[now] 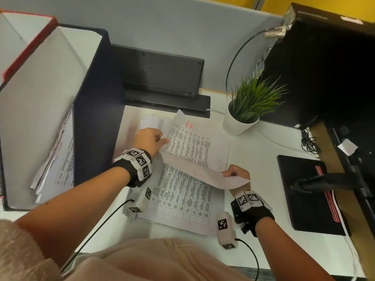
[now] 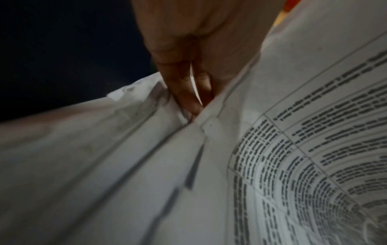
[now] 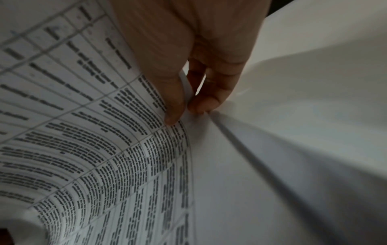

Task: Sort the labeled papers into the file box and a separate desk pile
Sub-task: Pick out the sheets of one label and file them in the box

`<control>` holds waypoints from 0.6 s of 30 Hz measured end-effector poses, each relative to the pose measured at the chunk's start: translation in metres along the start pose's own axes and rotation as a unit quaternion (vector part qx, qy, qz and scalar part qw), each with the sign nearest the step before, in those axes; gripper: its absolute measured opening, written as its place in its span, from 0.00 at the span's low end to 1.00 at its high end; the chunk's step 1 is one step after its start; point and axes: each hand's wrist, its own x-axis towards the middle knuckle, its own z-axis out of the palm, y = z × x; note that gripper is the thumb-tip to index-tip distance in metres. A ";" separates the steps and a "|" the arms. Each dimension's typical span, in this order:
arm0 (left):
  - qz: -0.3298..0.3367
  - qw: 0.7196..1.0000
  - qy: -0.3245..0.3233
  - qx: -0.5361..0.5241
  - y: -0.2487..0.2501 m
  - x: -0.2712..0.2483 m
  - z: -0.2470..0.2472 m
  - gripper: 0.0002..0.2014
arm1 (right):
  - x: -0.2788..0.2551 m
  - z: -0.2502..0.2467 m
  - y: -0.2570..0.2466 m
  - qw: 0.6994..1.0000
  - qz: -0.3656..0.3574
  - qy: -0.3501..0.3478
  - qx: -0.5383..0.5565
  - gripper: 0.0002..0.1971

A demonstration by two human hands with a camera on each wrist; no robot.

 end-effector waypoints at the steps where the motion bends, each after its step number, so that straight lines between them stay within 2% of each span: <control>1: 0.012 1.000 0.000 0.012 0.001 -0.001 0.001 0.19 | 0.000 -0.001 0.000 1.000 -0.005 -0.005 -0.010 0.29; 4: 0.094 0.995 0.035 -0.003 -0.001 -0.008 0.005 0.10 | -0.005 -0.005 -0.001 0.986 -0.096 -0.030 -0.131 0.27; 6: 0.147 0.985 0.061 -0.065 -0.002 -0.016 0.004 0.15 | -0.007 -0.006 -0.002 0.966 -0.142 -0.032 -0.215 0.26; 7: 0.142 0.980 0.059 -0.127 -0.001 -0.019 0.003 0.16 | -0.007 -0.006 -0.003 0.958 -0.152 -0.020 -0.241 0.25; 10: 0.012 0.944 0.006 -0.329 0.002 -0.023 -0.002 0.19 | -0.009 0.000 -0.011 0.955 -0.132 0.014 -0.265 0.18; 11: -0.026 0.931 -0.015 -0.365 0.004 -0.024 -0.004 0.20 | -0.010 0.003 -0.014 0.962 -0.123 0.006 -0.244 0.20; 13: -0.040 0.926 -0.062 -0.370 0.008 -0.025 -0.009 0.20 | -0.012 0.005 -0.018 0.977 -0.109 -0.017 -0.183 0.31; 14: -0.040 0.927 -0.081 -0.365 0.011 -0.024 -0.011 0.19 | -0.013 0.005 -0.020 0.978 -0.104 -0.029 -0.181 0.31; 15: -0.050 0.924 -0.093 -0.366 0.013 -0.023 -0.013 0.17 | -0.014 0.005 -0.022 0.974 -0.100 -0.040 -0.199 0.26; 17: -0.114 0.907 -0.109 -0.390 0.013 -0.019 -0.013 0.13 | -0.015 0.004 -0.024 0.950 -0.085 -0.052 -0.297 0.07; 18: -0.151 0.903 -0.105 -0.389 0.013 -0.016 -0.013 0.14 | -0.016 0.003 -0.022 0.941 -0.061 -0.045 -0.329 0.08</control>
